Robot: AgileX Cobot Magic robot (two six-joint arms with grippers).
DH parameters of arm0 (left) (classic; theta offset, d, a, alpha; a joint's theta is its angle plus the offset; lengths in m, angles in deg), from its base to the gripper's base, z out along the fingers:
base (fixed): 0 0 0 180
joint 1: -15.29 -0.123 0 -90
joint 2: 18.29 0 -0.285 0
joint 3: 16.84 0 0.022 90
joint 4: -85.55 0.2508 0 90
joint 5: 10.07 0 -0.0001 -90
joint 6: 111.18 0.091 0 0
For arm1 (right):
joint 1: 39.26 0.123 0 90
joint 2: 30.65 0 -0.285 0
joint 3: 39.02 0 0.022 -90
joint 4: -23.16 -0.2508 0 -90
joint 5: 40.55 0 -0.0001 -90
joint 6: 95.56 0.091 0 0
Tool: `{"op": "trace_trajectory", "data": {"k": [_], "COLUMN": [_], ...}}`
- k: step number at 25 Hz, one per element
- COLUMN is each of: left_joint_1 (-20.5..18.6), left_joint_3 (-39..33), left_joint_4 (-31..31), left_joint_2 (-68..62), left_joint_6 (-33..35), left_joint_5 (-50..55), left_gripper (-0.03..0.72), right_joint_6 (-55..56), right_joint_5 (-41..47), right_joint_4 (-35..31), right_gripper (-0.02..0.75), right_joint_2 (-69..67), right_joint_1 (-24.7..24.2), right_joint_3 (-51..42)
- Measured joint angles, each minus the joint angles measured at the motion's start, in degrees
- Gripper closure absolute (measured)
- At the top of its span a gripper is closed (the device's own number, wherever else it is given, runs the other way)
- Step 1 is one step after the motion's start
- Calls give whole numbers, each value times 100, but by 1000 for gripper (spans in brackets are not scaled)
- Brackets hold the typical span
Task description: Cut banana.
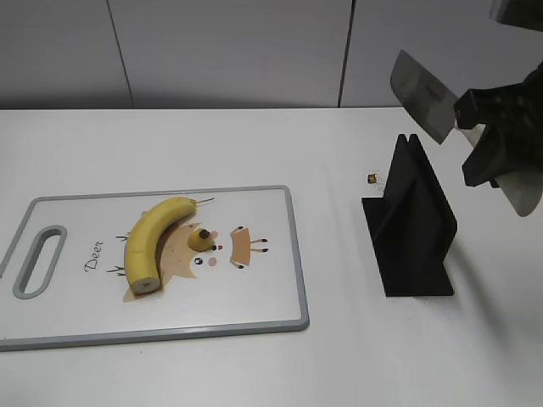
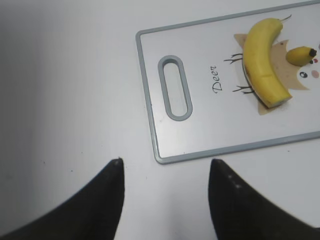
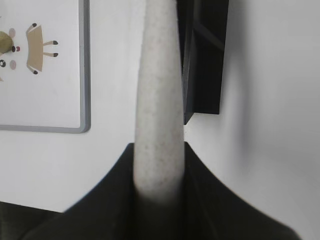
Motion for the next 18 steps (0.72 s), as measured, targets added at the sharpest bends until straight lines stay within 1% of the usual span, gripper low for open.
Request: {"op": "trace_trajectory", "data": {"k": [3,7,15,18], "left_joint_1": [0,0,0,0], "left_joint_3": [-506,-1009,-1156,-1194], "left_joint_4": [62,91,112,194], "left_joint_2": [691,1671,3287,3637], "left_joint_6": [-6,-46,-146,-336], "left_joint_5": [-14,27,198,305], "left_gripper": [159,159,159,159], "right_joint_6": [82,229,256,250], "right_joint_5": [-237,-281,-310,-322], "right_joint_4": [57,265,322,322], "right_gripper": [576,576,576,576], "right_joint_2": [0,-84,-393,-526], "right_joint_1": [0,0,0,0], "right_joint_3": [-160,-249,-260,-264]}}
